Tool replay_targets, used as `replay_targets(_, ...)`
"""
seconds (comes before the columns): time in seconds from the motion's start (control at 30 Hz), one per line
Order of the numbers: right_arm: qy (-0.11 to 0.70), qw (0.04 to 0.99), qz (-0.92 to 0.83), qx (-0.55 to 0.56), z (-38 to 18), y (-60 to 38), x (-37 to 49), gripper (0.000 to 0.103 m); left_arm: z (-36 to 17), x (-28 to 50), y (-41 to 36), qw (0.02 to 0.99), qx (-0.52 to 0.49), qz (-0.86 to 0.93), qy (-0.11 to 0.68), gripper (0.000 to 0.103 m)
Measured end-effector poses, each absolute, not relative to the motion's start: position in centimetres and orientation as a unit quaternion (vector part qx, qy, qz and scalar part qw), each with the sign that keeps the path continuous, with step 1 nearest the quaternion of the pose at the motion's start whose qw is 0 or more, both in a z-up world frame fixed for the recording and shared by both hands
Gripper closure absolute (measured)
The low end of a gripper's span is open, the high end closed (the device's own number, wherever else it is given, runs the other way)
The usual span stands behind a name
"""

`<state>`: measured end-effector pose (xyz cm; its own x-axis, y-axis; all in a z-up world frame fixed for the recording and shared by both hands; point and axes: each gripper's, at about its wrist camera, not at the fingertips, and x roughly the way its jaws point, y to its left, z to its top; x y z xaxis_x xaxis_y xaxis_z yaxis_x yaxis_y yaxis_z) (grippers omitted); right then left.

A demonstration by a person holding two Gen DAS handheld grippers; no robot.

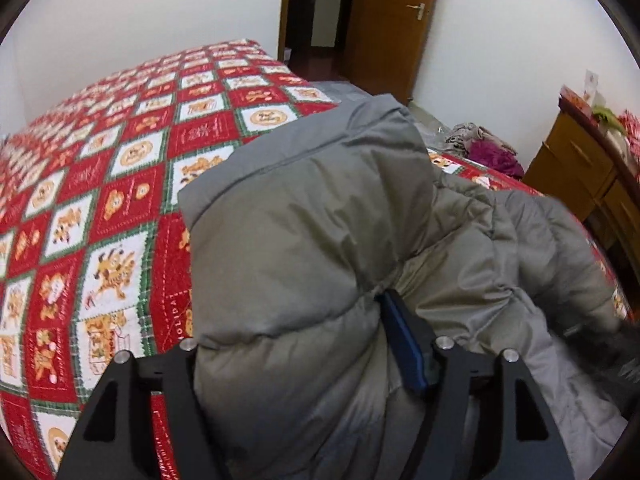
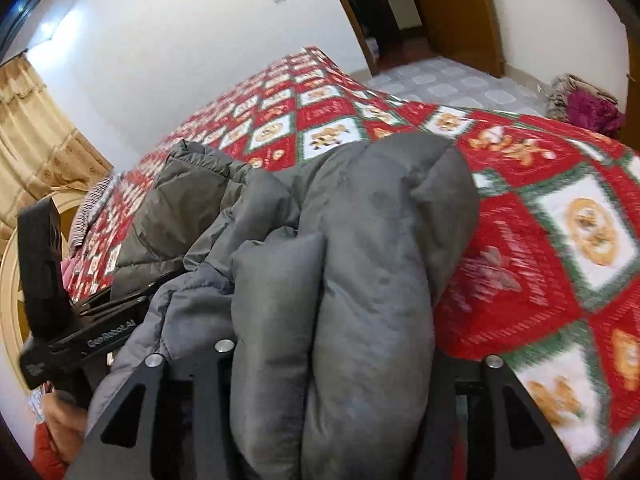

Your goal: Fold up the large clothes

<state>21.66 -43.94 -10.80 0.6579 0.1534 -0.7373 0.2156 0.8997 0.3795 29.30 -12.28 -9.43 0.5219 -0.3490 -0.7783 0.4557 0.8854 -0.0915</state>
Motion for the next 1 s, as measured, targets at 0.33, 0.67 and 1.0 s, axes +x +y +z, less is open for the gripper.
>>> replay_targets(0.33,0.347,0.927,-0.085,0.111,0.7,-41.0,21.3,0.054,-9.2,29.2,-12.5,0.878,0.072,-0.213,0.422,0.028)
replay_targets(0.67,0.435,0.879,-0.183,0.065,-9.7,-40.8,26.7,0.055,-9.3,29.1,-12.3,0.886,0.072,-0.195,0.415,0.019)
replay_targets(1.0,0.397,0.891,-0.1,0.198,-13.2,-43.2,27.2,0.053,-9.9,30.1,-11.7,0.891,0.046,-0.175,0.416,0.015)
